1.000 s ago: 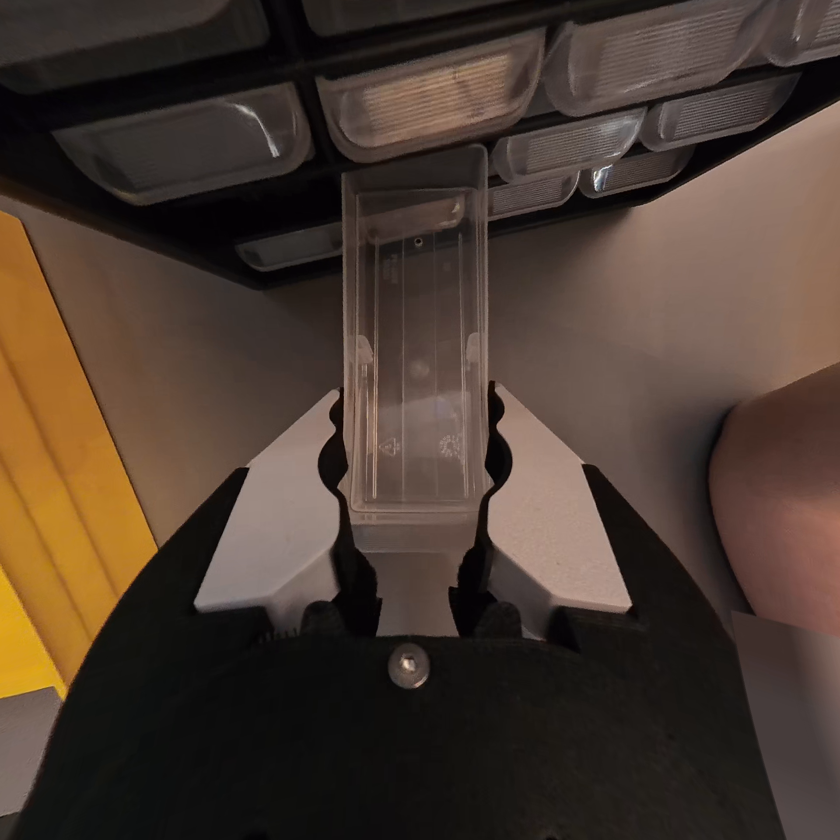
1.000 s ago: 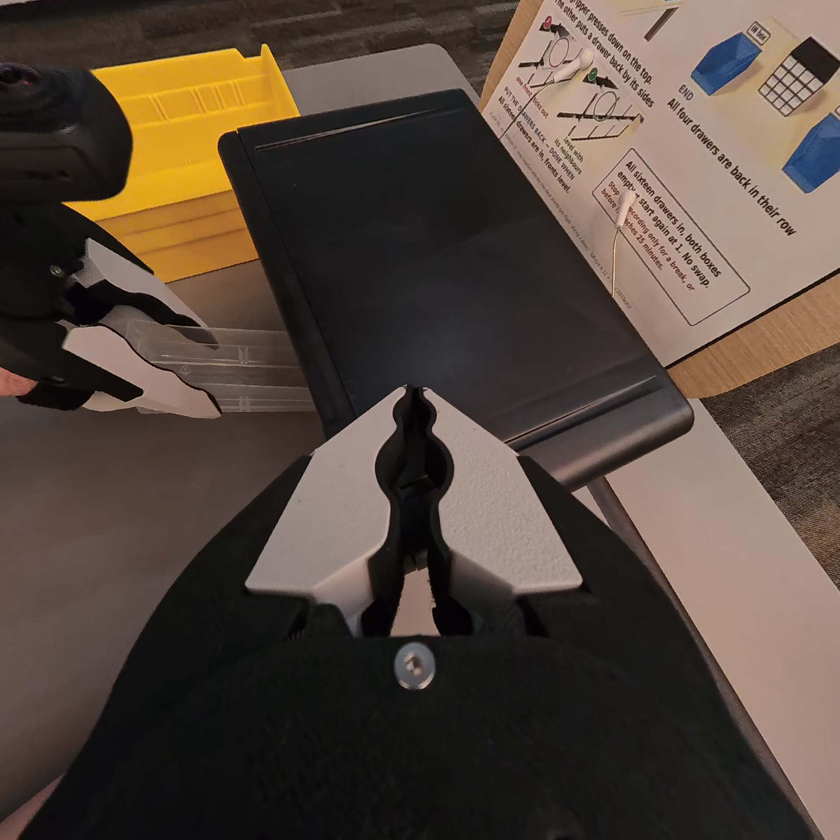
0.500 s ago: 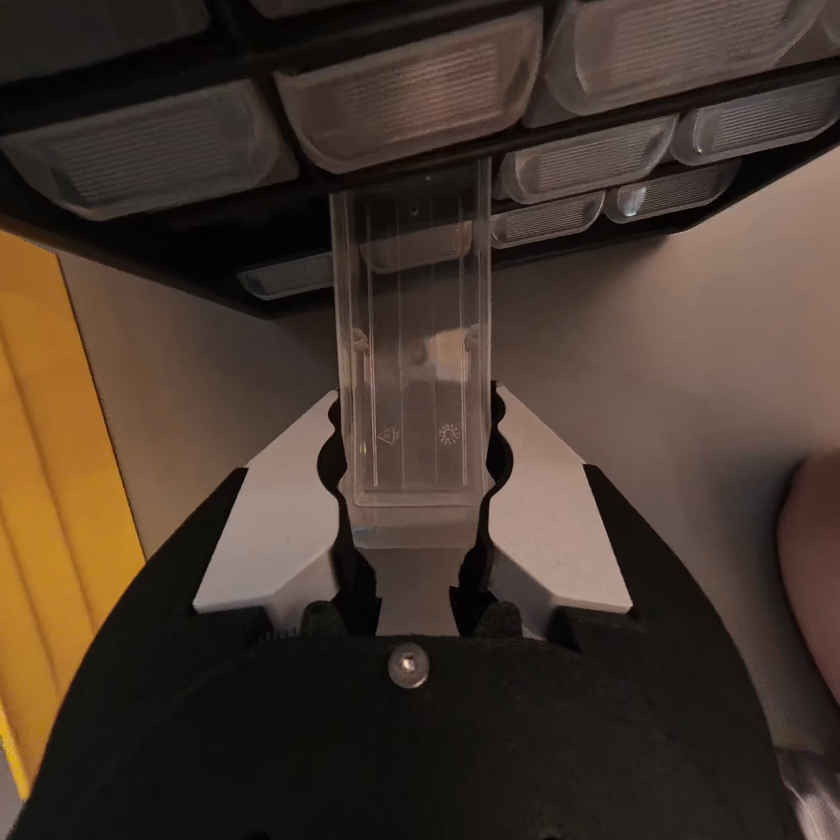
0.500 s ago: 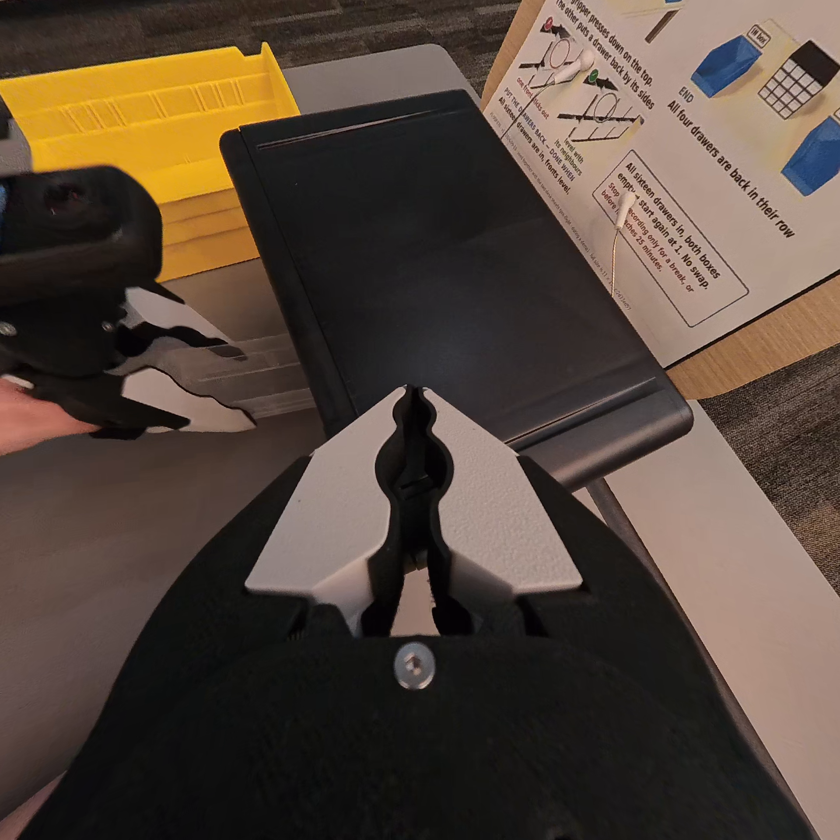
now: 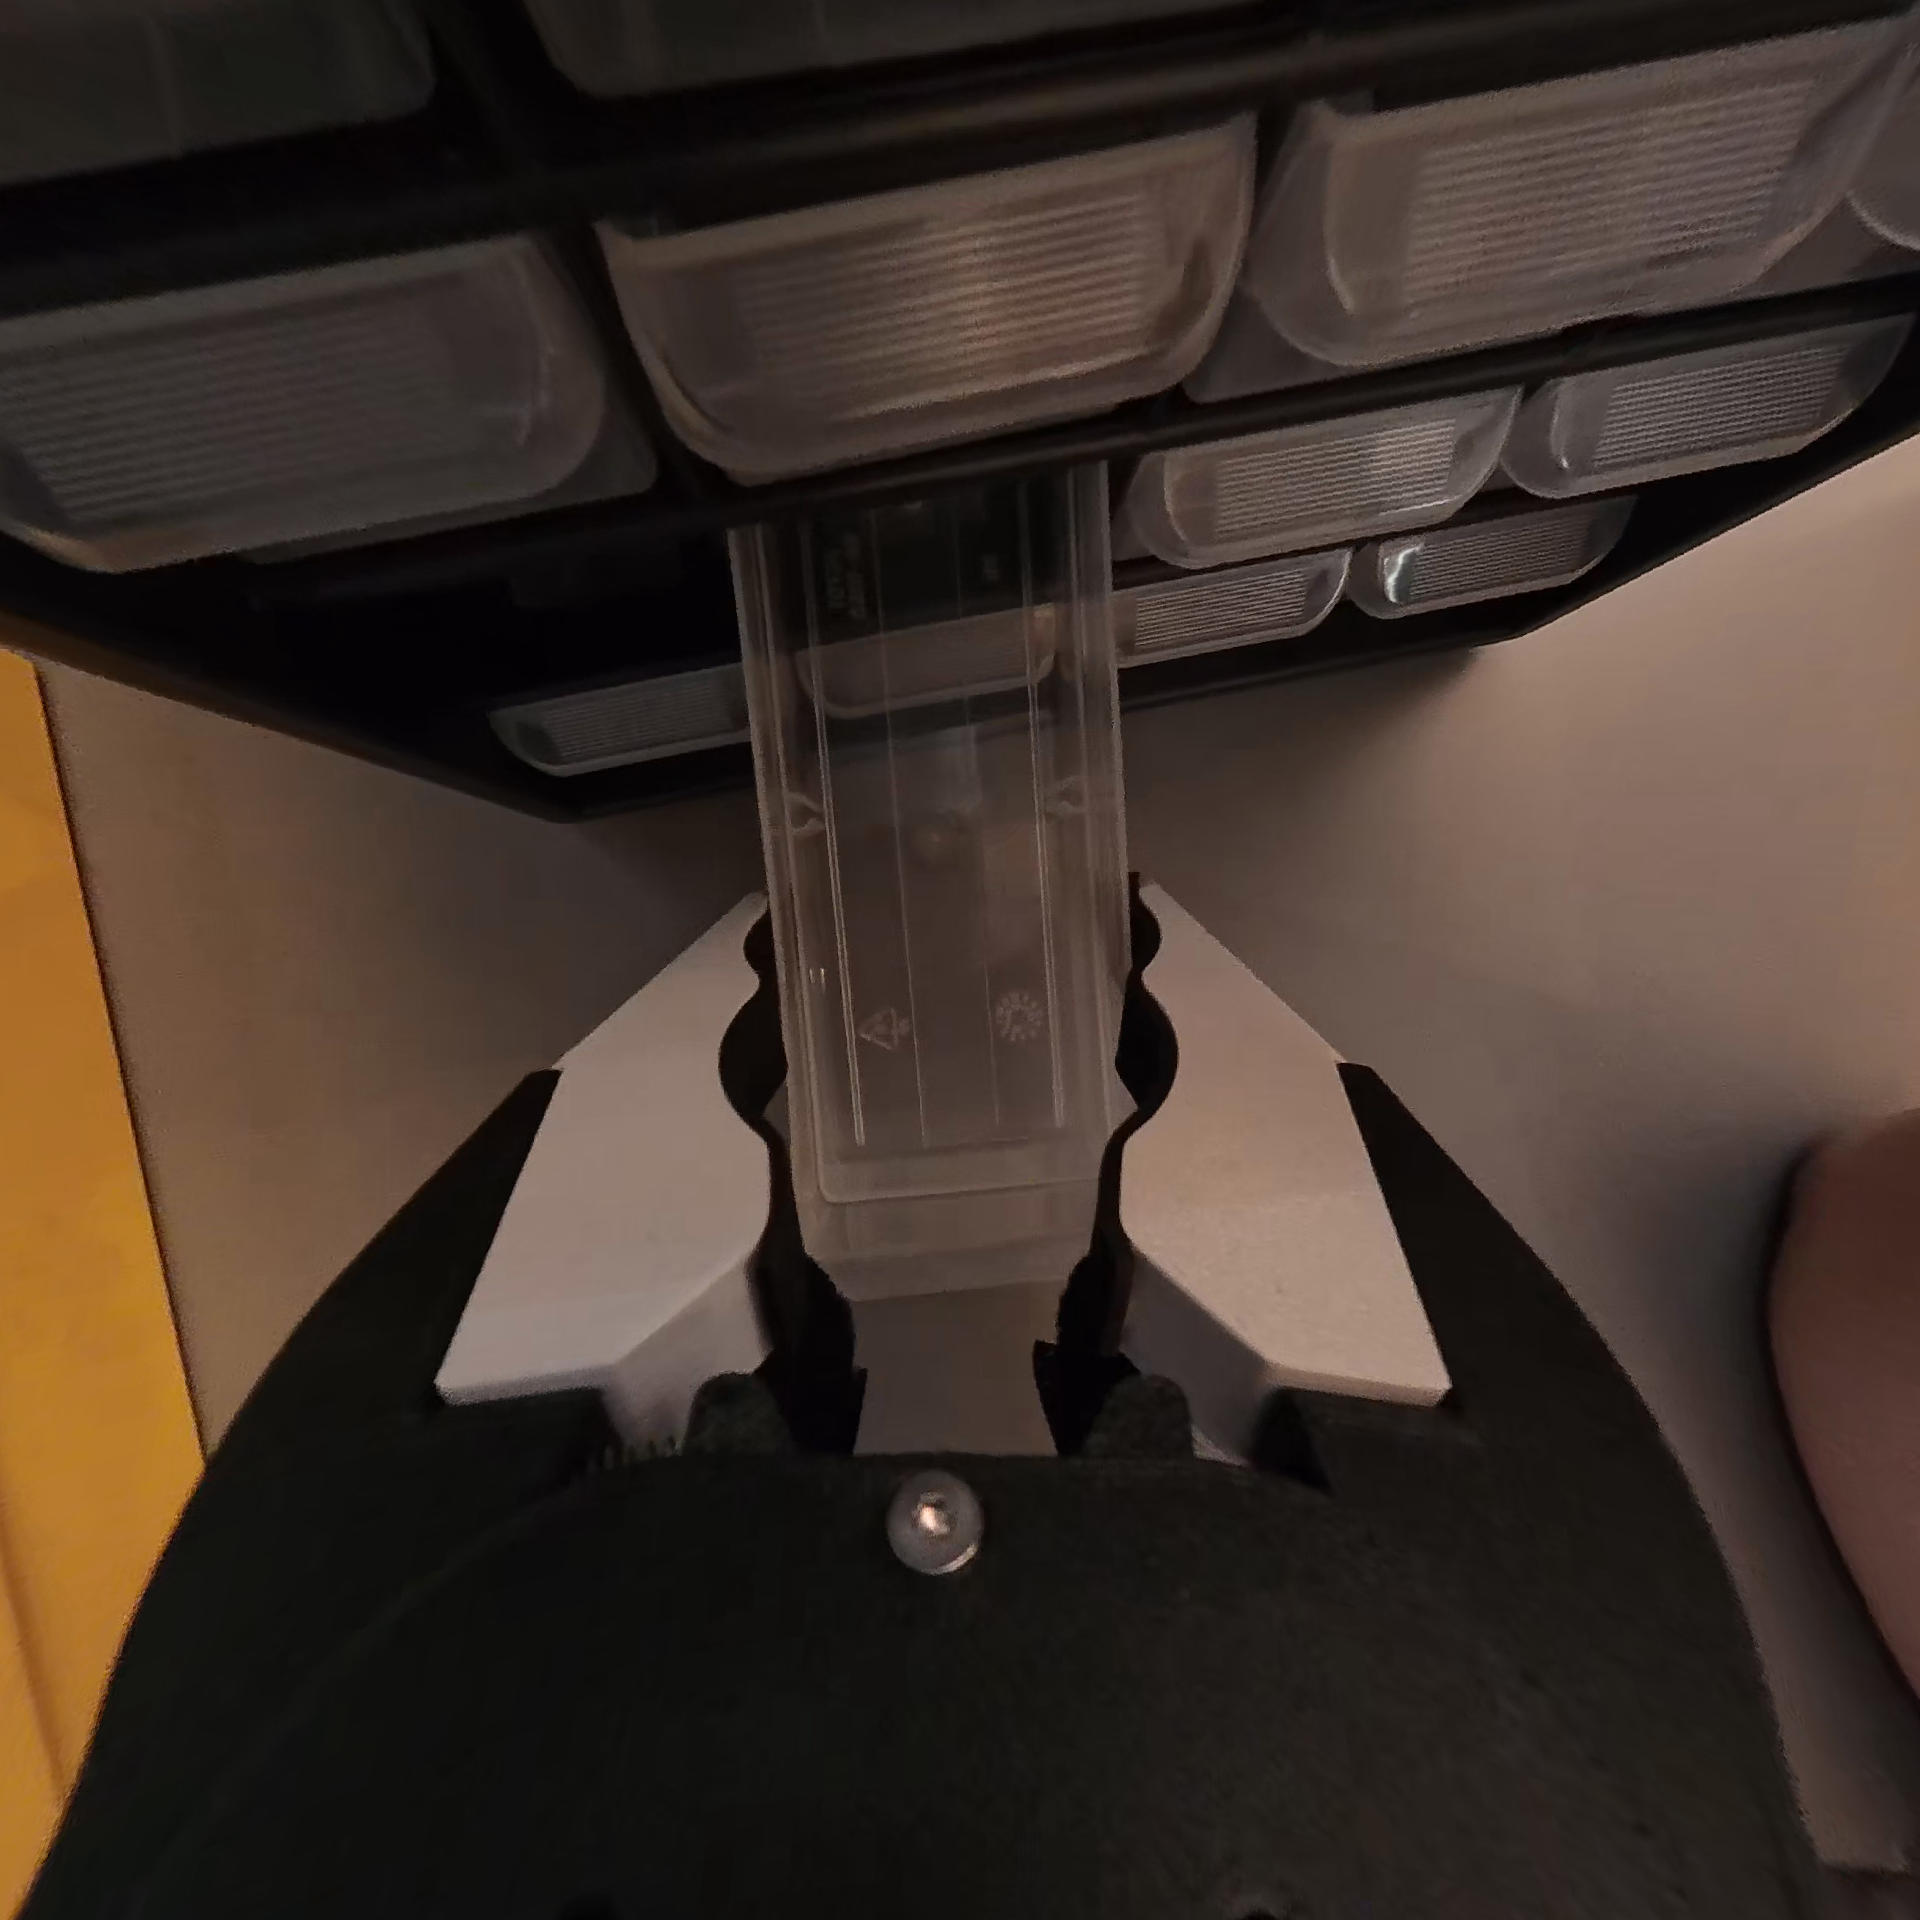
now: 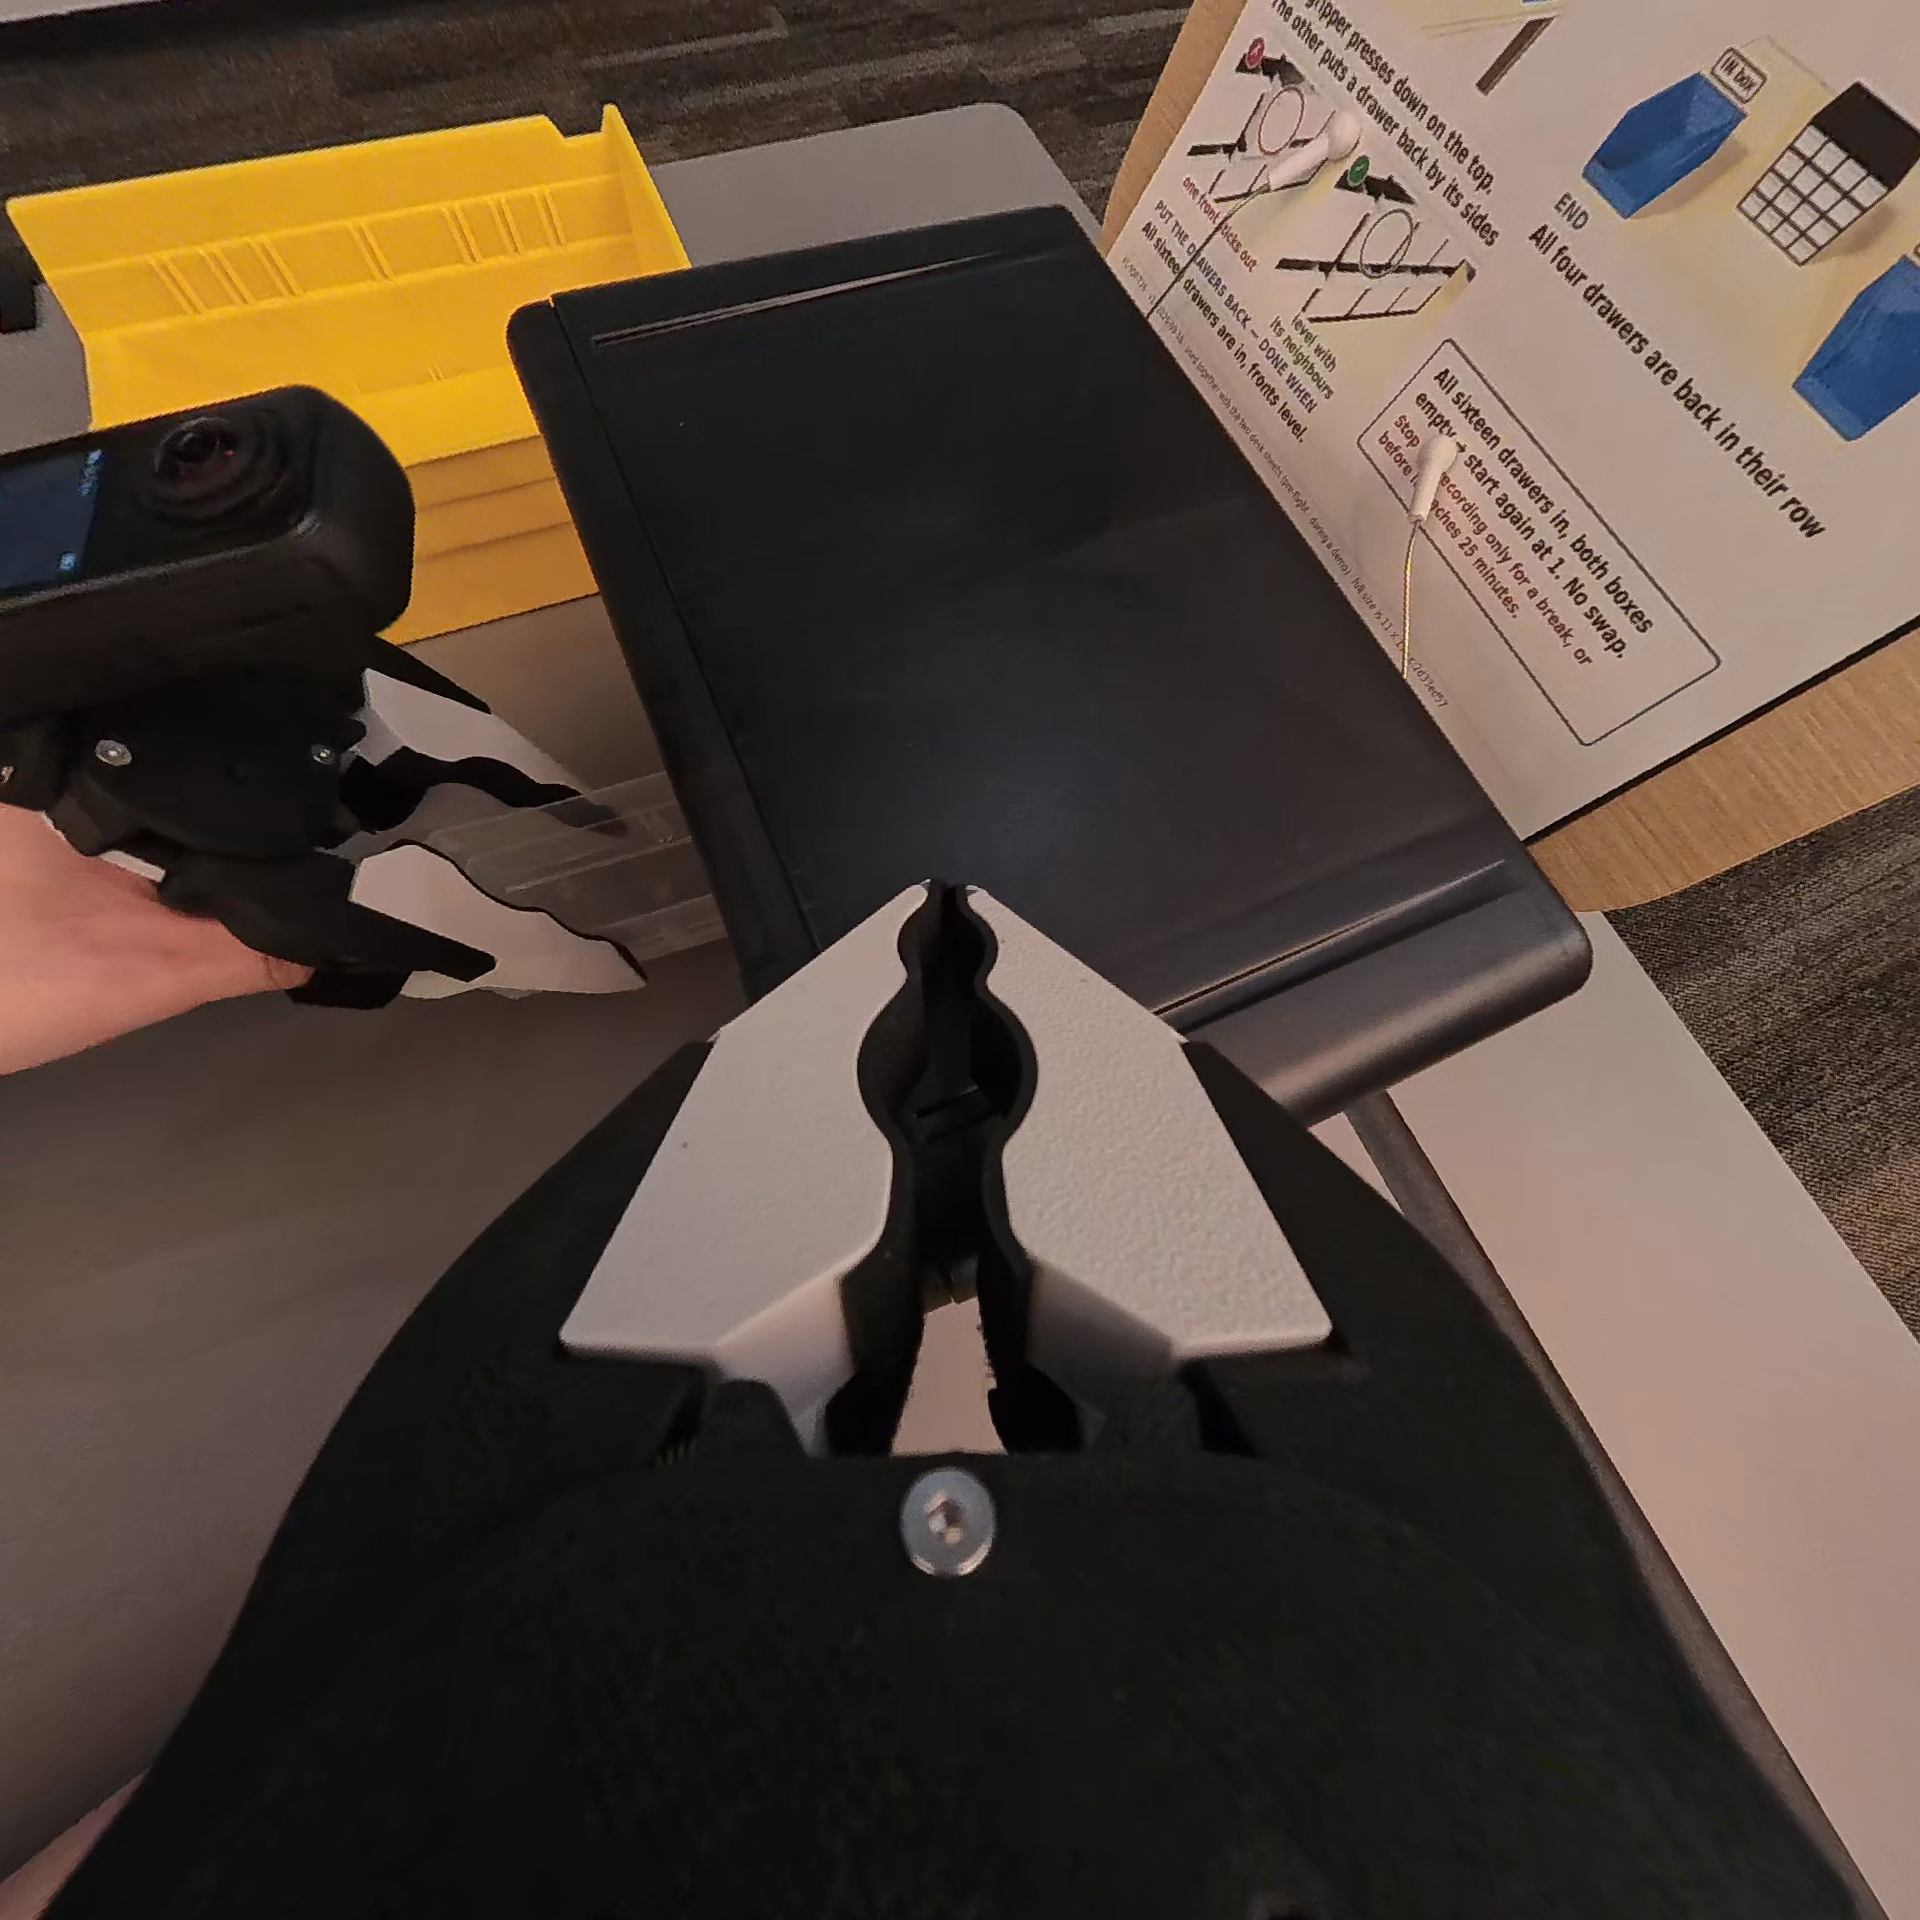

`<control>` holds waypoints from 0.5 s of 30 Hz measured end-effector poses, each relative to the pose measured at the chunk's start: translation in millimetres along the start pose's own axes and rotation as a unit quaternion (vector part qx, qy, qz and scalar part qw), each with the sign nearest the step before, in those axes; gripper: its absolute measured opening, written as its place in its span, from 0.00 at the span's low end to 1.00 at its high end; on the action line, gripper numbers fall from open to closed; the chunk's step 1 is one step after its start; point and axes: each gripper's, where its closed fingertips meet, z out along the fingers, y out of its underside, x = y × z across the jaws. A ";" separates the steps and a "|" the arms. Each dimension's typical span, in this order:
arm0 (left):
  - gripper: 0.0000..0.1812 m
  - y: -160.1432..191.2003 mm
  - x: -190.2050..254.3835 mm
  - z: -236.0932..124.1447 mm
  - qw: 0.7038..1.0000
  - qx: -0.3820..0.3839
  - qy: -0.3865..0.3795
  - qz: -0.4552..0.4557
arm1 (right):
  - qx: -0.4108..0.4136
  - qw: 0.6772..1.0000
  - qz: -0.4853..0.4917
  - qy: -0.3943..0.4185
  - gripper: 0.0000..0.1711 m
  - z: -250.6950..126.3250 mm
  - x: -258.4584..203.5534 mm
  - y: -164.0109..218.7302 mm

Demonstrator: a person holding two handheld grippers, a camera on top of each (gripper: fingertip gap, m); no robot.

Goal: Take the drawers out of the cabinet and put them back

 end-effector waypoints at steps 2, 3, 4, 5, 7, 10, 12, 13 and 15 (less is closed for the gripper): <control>0.35 -4.1 1.1 -0.6 1.000 0.004 0.003 -0.003 | 0.001 1.000 0.001 -0.002 0.00 0.1 -0.1 0.0; 0.35 -5.5 1.3 -0.8 1.000 0.003 0.003 -0.004 | 0.001 1.000 0.002 -0.003 0.00 0.1 -0.2 0.0; 0.35 -6.2 1.0 -0.6 1.000 0.000 0.001 -0.003 | 0.001 1.000 0.003 -0.004 0.00 0.0 -0.2 -0.1; 0.34 -5.9 0.7 -0.2 1.000 -0.005 -0.003 -0.001 | 0.002 1.000 0.004 -0.005 0.00 0.0 -0.3 -0.1; 0.35 -5.3 1.5 -0.8 1.000 -0.007 -0.005 0.004 | 0.003 1.000 0.004 -0.007 0.00 0.0 -0.6 -0.1; 0.36 -5.1 5.2 -3.7 1.000 0.003 0.011 0.003 | 0.003 1.000 0.005 -0.009 0.00 0.0 -0.7 -0.2; 0.37 -5.7 10.3 -8.0 0.999 0.012 0.034 -0.003 | 0.003 1.000 0.004 -0.008 0.00 0.0 -0.8 -0.2; 0.39 -5.7 11.0 -10.9 0.999 0.015 0.039 -0.004 | 0.003 1.000 0.004 -0.008 0.00 0.0 -0.9 -0.1; 0.41 -5.0 9.3 -18.8 0.999 0.023 0.036 0.003 | 0.003 1.000 0.004 -0.008 0.00 -0.2 -0.9 -0.1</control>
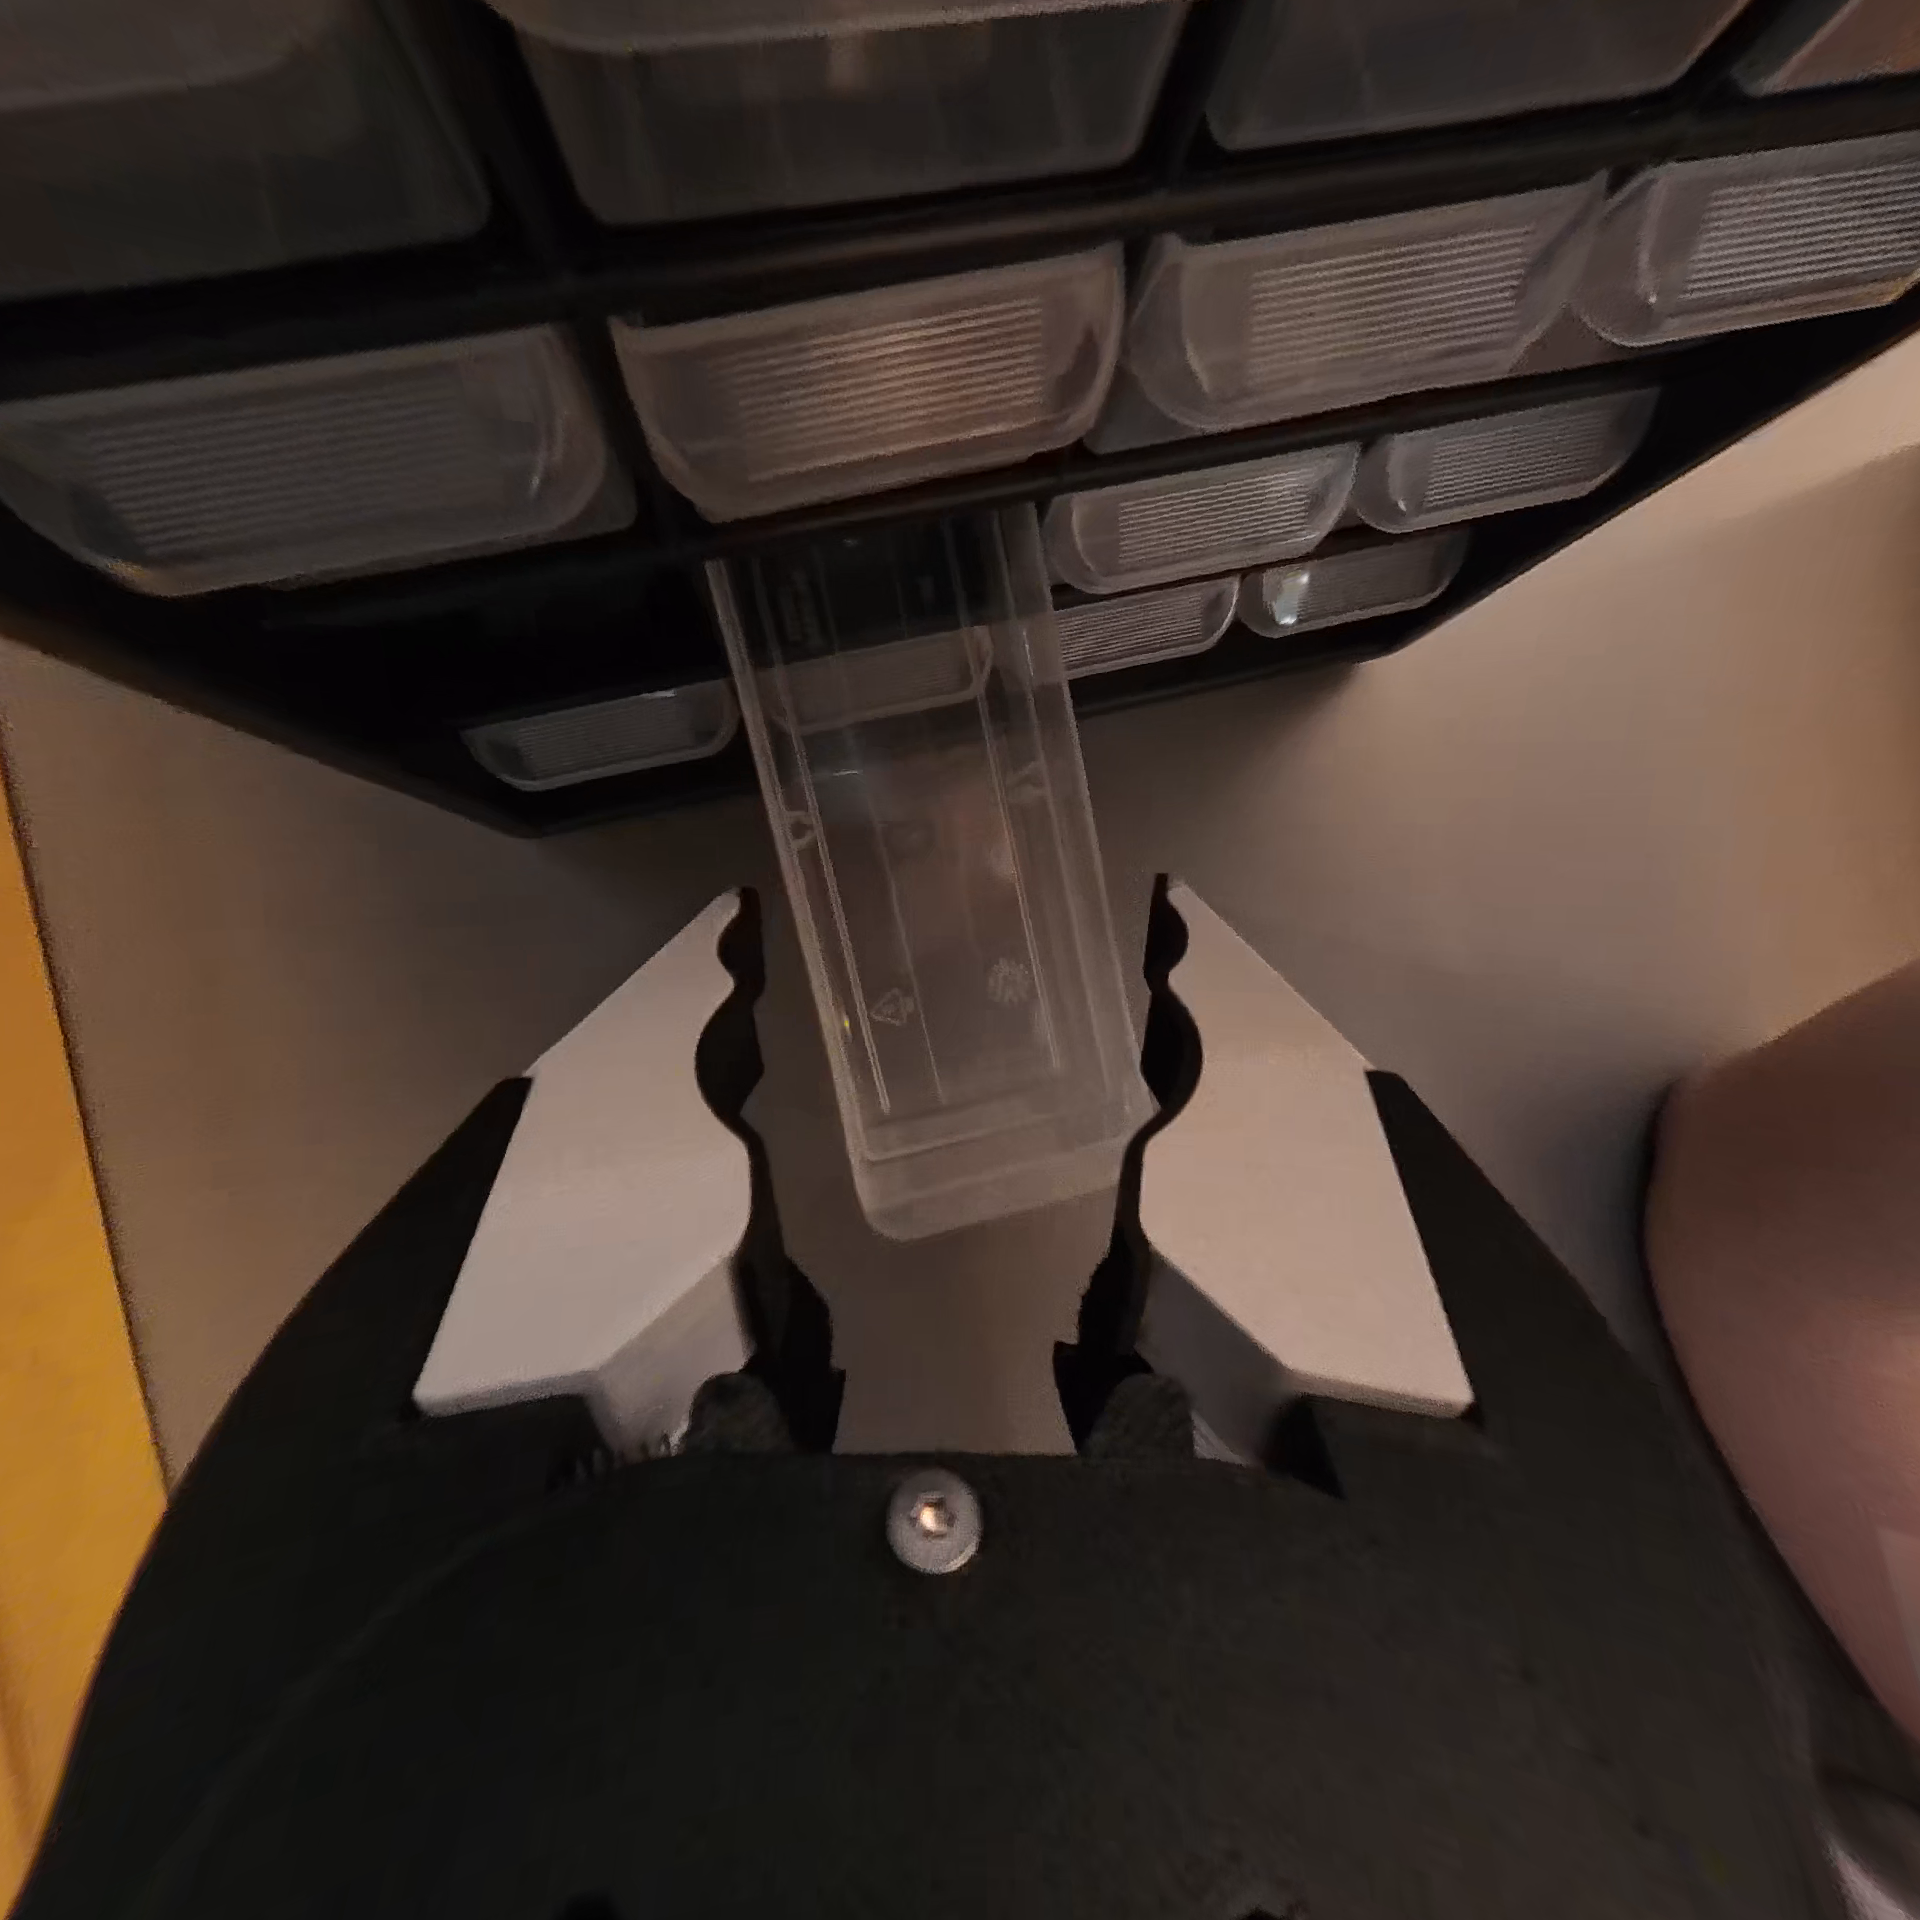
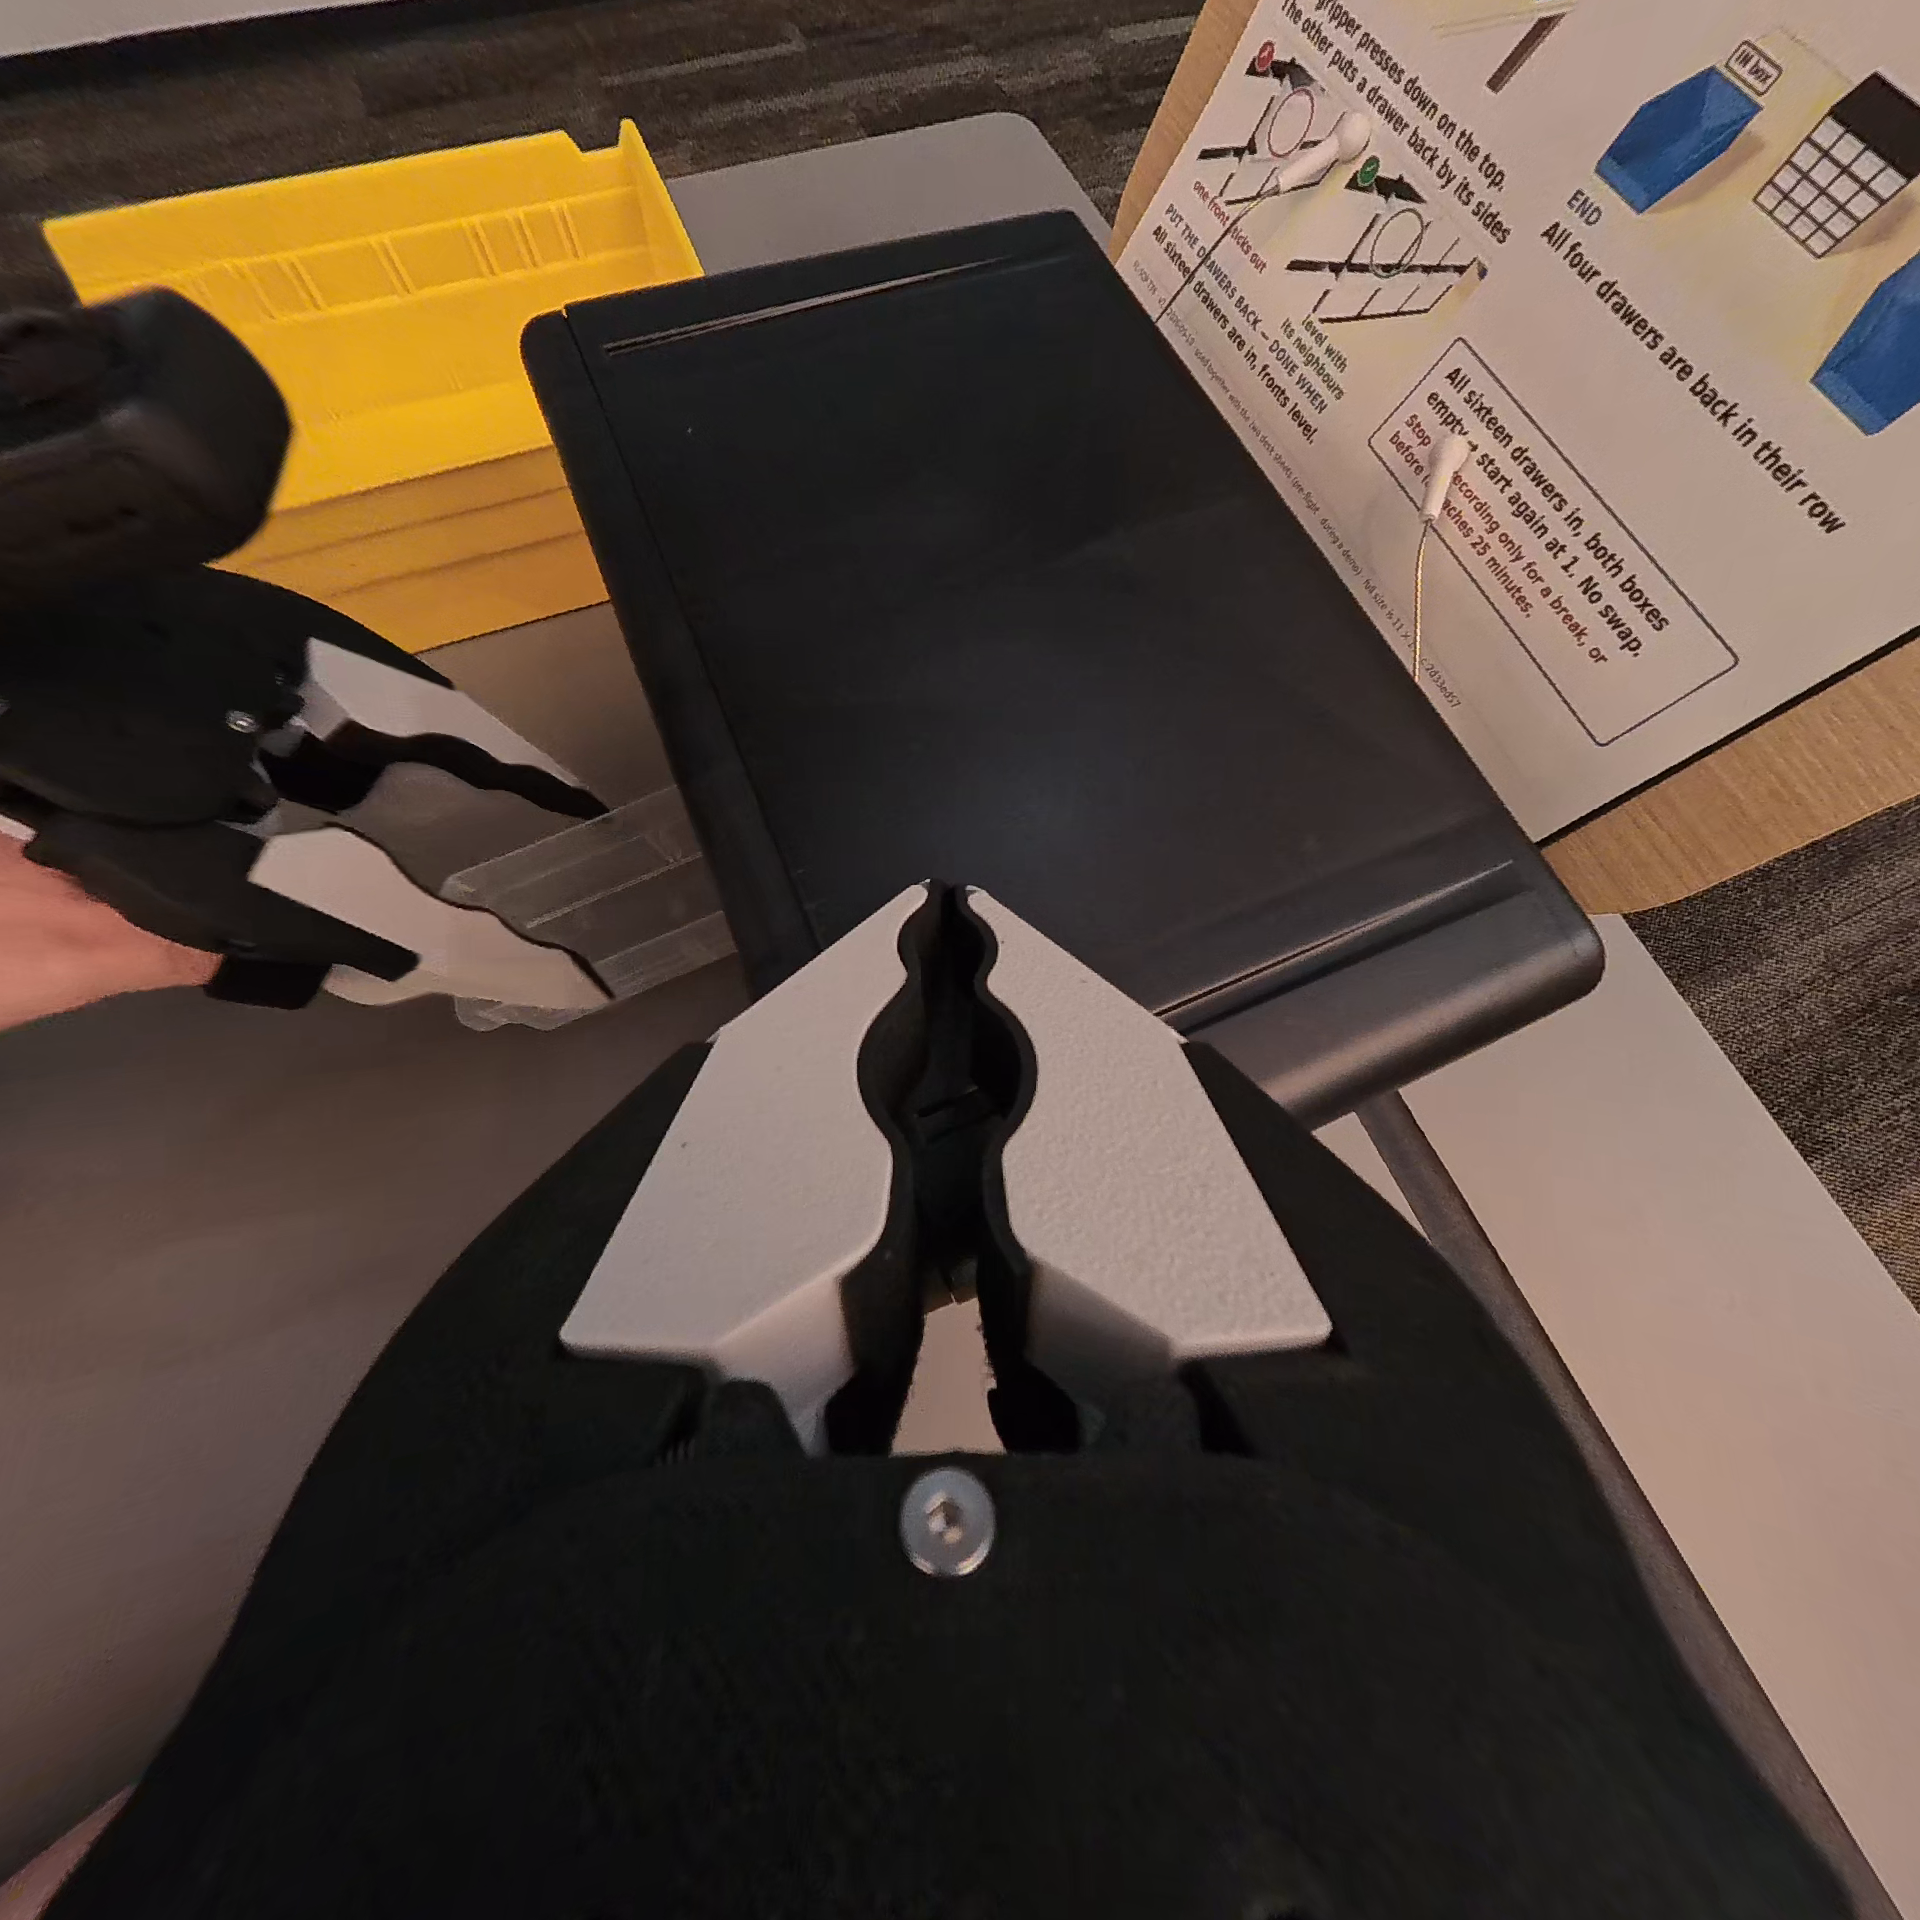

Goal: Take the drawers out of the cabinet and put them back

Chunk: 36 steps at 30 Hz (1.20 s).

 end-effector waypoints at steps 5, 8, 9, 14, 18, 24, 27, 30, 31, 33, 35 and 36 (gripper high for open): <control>0.41 -8.5 -0.5 -41.9 0.993 0.091 -0.029 0.076 | 0.000 1.000 -0.001 0.000 0.00 0.1 0.0 0.0; 0.41 -5.1 3.7 -70.3 0.968 0.206 -0.066 0.128 | 0.000 1.000 -0.001 -0.002 0.00 0.2 -0.2 -0.2; 0.41 1.4 7.6 -75.5 0.959 0.243 -0.066 0.126 | 0.001 1.000 0.000 -0.004 0.00 0.2 -0.4 -0.3; 0.38 51.9 4.3 -48.6 0.950 0.278 -0.091 0.105 | 0.002 1.000 0.001 -0.002 0.00 0.0 -0.5 -0.1; 0.34 67.1 -9.4 -18.5 0.954 0.258 -0.120 0.095 | 0.000 1.000 -0.006 0.006 0.00 -0.1 -0.5 0.2; 0.28 48.8 -15.9 -6.9 0.953 0.286 -0.088 0.044 | 0.001 1.000 -0.002 0.002 0.00 -0.1 -0.5 0.1; 0.28 40.5 -12.5 -5.3 0.951 0.300 -0.071 0.037 | 0.000 1.000 -0.003 0.002 0.00 0.0 -0.4 0.1; 0.20 29.8 -9.5 -11.5 0.942 0.324 -0.075 0.046 | 0.000 1.000 -0.004 0.003 0.00 0.0 -0.4 0.2; 0.17 26.1 -8.3 -13.1 0.940 0.329 -0.074 0.048 | 0.000 1.000 -0.004 0.003 0.00 0.0 -0.5 0.2; 0.12 20.3 -5.2 -13.3 0.940 0.332 -0.068 0.045 | 0.001 1.000 -0.003 0.002 0.00 0.0 -0.4 0.2; 0.12 19.2 -4.8 -10.1 0.942 0.328 -0.065 0.031 | 0.001 1.000 -0.002 0.001 0.00 -0.1 -0.4 0.2; 0.12 19.3 -5.4 -8.7 0.942 0.328 -0.064 0.025 | 0.001 1.000 -0.002 0.001 0.00 -0.1 -0.5 0.2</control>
